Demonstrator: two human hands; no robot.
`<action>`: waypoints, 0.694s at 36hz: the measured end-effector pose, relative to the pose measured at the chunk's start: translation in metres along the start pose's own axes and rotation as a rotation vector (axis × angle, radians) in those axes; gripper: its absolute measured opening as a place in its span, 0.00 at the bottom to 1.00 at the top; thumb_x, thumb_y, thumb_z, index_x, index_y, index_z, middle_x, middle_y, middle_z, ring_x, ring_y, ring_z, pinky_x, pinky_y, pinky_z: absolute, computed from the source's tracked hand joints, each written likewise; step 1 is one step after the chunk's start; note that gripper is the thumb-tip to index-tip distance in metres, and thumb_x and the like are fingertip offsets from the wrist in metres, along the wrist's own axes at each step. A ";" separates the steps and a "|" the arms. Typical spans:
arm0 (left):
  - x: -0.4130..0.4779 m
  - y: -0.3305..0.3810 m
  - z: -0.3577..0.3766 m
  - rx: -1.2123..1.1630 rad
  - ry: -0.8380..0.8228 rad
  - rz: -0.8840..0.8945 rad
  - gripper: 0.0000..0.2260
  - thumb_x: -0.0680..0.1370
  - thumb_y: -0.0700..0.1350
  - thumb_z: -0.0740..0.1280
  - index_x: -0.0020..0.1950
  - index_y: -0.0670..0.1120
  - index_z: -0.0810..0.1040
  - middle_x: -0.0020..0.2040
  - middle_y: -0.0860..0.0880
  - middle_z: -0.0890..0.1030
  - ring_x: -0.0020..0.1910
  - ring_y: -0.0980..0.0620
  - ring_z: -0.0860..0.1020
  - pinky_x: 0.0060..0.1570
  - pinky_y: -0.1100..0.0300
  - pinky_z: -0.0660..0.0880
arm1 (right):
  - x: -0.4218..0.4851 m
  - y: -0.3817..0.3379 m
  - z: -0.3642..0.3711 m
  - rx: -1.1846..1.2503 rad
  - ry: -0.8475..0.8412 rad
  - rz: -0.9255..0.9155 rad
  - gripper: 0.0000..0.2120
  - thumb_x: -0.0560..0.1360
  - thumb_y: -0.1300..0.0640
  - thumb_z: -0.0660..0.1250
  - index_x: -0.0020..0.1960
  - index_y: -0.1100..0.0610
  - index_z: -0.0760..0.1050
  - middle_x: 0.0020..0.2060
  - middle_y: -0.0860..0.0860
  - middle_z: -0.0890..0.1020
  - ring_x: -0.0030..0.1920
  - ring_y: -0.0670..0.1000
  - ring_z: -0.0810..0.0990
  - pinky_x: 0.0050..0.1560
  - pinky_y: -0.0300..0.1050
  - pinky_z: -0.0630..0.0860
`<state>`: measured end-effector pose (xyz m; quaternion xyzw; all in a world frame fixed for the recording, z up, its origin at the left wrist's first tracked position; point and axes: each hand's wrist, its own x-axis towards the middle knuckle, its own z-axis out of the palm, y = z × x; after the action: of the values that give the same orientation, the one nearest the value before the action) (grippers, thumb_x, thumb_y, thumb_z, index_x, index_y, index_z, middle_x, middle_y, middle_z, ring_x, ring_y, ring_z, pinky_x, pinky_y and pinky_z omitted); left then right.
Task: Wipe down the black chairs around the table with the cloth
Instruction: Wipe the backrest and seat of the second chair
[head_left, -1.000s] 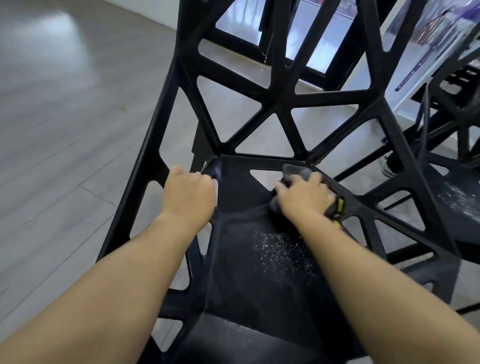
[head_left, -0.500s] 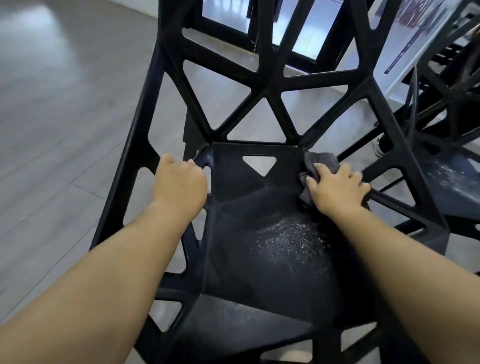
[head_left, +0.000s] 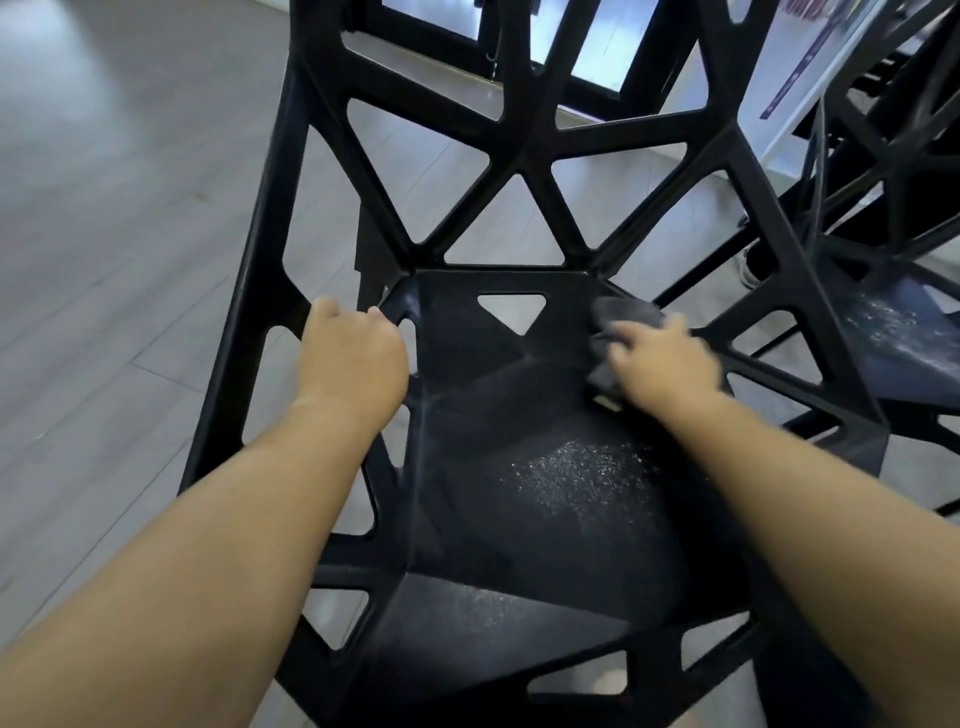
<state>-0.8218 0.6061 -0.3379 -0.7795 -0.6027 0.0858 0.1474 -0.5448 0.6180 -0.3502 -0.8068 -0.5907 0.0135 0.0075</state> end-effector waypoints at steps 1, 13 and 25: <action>0.000 0.001 0.000 0.003 -0.001 -0.003 0.06 0.70 0.34 0.55 0.37 0.44 0.62 0.30 0.51 0.61 0.26 0.54 0.58 0.42 0.58 0.57 | 0.006 0.010 -0.003 -0.050 0.028 0.071 0.17 0.78 0.46 0.55 0.66 0.41 0.71 0.61 0.58 0.67 0.58 0.65 0.71 0.59 0.56 0.70; 0.001 0.002 0.003 0.050 0.002 -0.013 0.04 0.71 0.35 0.54 0.41 0.43 0.64 0.29 0.50 0.61 0.27 0.52 0.57 0.42 0.57 0.57 | -0.044 -0.093 0.012 0.077 -0.090 -0.396 0.18 0.79 0.43 0.55 0.68 0.37 0.68 0.61 0.53 0.69 0.58 0.60 0.74 0.57 0.51 0.71; 0.002 0.004 0.008 0.030 0.030 -0.032 0.03 0.72 0.35 0.53 0.43 0.42 0.64 0.35 0.50 0.69 0.33 0.51 0.66 0.43 0.56 0.57 | -0.022 -0.050 0.004 0.027 -0.161 -0.314 0.18 0.80 0.44 0.54 0.68 0.37 0.69 0.57 0.52 0.70 0.56 0.59 0.75 0.53 0.50 0.71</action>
<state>-0.8200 0.6076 -0.3468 -0.7686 -0.6115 0.0810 0.1695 -0.5998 0.6118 -0.3524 -0.7007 -0.7079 0.0849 -0.0270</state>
